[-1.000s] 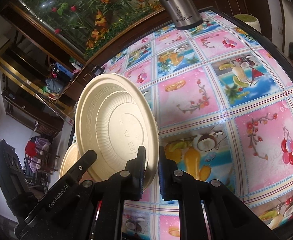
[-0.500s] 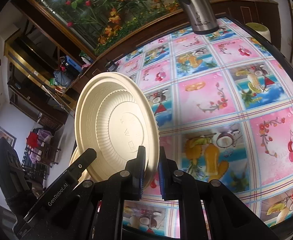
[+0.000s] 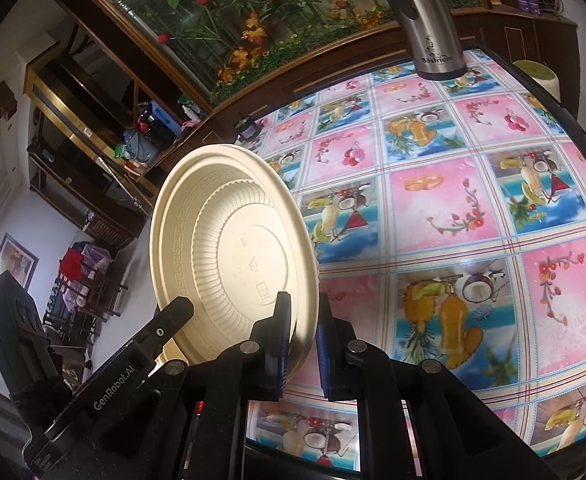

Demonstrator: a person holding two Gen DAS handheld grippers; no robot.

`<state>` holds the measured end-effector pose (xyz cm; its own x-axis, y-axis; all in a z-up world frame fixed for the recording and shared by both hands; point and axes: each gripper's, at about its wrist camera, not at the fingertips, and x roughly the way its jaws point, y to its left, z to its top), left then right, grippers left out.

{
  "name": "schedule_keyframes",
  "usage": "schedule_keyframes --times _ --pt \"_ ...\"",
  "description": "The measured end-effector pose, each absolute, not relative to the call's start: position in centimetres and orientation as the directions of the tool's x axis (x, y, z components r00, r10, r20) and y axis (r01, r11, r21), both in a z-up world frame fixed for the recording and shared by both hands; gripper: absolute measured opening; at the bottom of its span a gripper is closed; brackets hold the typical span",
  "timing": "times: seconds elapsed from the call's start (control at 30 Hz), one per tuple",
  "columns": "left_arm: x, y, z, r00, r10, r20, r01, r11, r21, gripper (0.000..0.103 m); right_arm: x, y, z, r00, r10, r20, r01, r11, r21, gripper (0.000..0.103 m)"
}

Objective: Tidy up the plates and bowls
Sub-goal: 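Lower the second beige plate into the stack with the left tool while the right tool holds it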

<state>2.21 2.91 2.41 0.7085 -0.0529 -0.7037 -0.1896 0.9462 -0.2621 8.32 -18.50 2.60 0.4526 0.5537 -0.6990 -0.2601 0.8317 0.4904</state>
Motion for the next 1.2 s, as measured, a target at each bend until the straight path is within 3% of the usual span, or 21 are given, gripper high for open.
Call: schedule_keyframes --times 1.2 --pt "-0.5 13.1 4.3 0.703 0.075 -0.707 -0.367 0.89 -0.271 0.011 8.1 -6.4 5.3 0.331 0.613 -0.718 -0.466 0.767 0.44 0.012"
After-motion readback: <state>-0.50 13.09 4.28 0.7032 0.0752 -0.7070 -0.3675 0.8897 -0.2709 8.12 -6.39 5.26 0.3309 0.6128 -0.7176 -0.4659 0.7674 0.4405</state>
